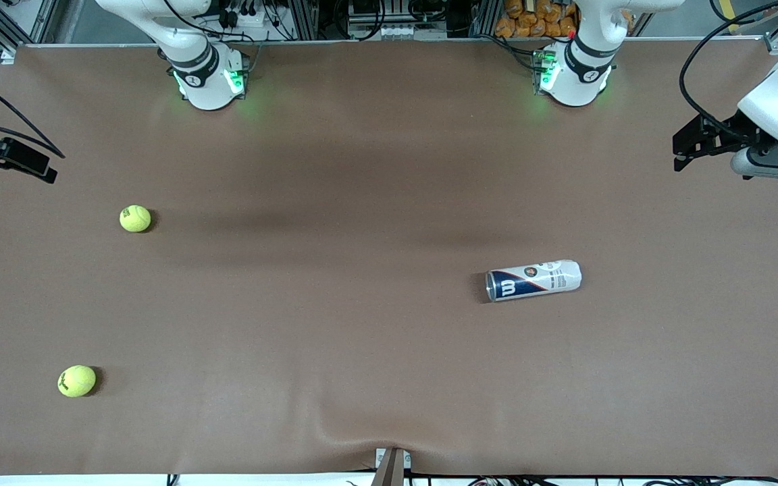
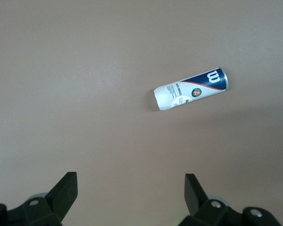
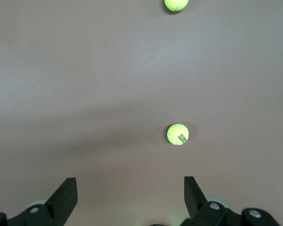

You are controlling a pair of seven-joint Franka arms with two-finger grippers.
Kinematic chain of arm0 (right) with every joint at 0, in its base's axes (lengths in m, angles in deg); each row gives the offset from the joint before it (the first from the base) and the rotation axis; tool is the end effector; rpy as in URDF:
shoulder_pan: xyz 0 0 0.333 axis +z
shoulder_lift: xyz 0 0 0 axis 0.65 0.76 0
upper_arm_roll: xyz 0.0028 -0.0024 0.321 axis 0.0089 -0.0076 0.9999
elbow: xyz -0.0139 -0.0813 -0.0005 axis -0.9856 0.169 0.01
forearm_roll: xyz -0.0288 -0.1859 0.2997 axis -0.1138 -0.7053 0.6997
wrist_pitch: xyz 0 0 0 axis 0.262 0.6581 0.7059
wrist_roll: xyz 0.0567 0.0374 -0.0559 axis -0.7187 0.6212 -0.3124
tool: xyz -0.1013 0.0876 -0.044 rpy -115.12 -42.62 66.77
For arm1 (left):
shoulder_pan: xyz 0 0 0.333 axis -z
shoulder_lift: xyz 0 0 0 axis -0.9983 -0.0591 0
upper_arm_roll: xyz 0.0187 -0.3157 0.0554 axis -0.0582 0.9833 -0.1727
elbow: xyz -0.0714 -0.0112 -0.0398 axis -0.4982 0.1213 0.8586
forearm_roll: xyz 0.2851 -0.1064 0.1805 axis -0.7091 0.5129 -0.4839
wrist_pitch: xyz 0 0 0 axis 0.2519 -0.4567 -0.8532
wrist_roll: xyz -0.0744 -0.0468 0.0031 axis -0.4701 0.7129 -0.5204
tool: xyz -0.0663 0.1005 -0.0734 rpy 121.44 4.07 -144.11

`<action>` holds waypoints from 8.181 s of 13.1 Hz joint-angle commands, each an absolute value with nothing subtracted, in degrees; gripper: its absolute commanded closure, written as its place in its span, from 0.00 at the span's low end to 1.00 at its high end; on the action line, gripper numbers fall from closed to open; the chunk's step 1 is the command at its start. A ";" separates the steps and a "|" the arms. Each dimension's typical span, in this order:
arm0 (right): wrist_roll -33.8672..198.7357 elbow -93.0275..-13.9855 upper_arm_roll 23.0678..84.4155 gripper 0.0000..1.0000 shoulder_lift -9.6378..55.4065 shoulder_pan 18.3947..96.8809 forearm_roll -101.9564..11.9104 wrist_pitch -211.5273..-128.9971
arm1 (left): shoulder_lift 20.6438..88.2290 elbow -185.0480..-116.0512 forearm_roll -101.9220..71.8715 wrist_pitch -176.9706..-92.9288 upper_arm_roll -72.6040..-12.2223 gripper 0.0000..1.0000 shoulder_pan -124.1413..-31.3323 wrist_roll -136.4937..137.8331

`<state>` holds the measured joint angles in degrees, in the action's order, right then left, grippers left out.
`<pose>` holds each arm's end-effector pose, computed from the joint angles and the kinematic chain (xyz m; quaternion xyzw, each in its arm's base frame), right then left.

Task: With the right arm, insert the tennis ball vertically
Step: 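Move the left gripper toward the white-and-blue tennis can, then lower the left gripper and grasp the can at its closed end, then lift the can with the left gripper and tilt it upright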

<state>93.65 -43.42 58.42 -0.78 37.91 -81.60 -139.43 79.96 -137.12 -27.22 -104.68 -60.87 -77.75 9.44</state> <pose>0.5008 -0.0288 0.5985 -0.9959 0.0832 0.0352 0.0022 0.5054 -0.0686 0.6189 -0.9952 0.0937 -0.0053 0.0276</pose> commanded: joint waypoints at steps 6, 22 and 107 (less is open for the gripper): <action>93.62 -42.38 58.66 0.00 1.44 35.36 -81.08 -139.02 | 79.71 -136.00 -27.44 -104.18 -60.83 0.00 -77.91 10.02; 93.62 -42.81 58.66 0.00 5.04 35.27 -80.73 -134.45 | 78.65 -137.15 -27.97 -103.13 -59.69 0.00 -76.94 9.76; 90.72 -44.40 58.75 0.00 -1.72 37.99 -78.97 -137.52 | 35.50 -136.97 -61.46 -116.48 -56.61 0.00 -62.53 43.60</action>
